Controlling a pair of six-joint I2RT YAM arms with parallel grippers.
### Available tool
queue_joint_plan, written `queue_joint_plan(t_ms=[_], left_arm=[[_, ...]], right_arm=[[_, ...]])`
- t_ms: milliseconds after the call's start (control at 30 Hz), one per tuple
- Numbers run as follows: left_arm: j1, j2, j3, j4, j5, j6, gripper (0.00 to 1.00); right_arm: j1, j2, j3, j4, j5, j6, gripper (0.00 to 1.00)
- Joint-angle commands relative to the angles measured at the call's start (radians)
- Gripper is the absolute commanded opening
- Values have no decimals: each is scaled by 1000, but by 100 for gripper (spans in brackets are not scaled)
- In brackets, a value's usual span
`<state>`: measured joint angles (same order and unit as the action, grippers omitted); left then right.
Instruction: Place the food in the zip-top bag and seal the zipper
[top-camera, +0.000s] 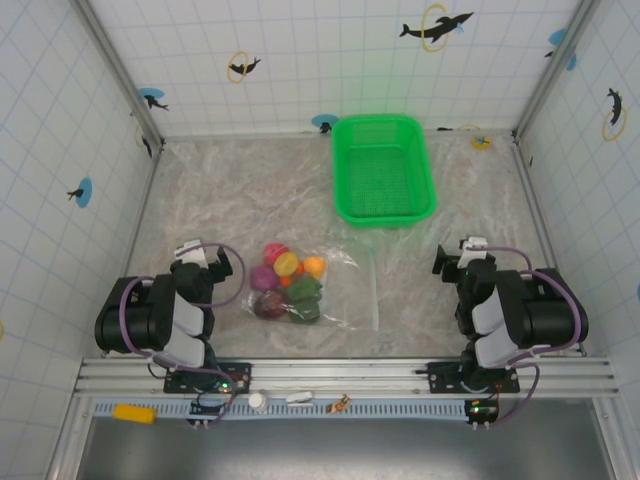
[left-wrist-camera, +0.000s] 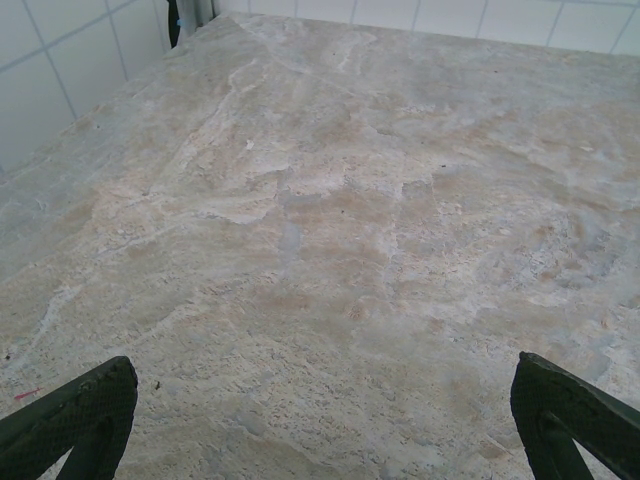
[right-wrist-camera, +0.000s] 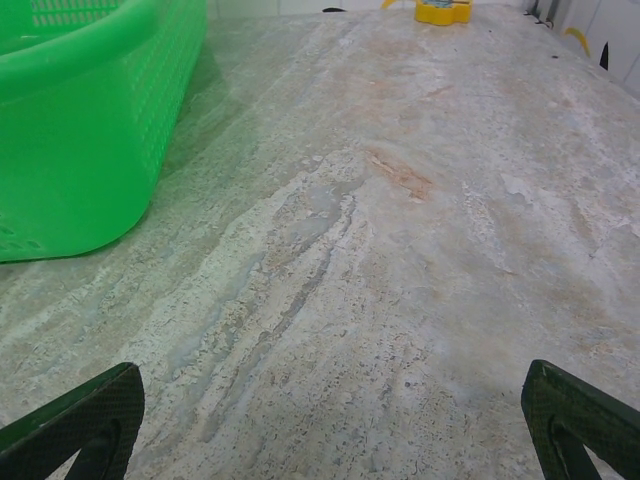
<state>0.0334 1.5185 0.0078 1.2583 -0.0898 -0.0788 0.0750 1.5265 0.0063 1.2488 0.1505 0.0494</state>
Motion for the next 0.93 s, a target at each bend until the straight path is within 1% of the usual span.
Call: queue_joint_plan(t_ms=[0,100,300,900], left_arm=[[-4,-4,-9,27,-4,4,98],[-4,-4,-8,27,-4,2,98],[-4,-4,-8,27,-4,3,98],[-3,-4,-8,24,-2,2,98]], right_arm=[[8,-16,-31,44,24,-13,100],[-8,-14,-14,14,-5,-1,100],[-21,-12,-8,5,-25,6,100],[-18,-12,-8,5,-19,3,100]])
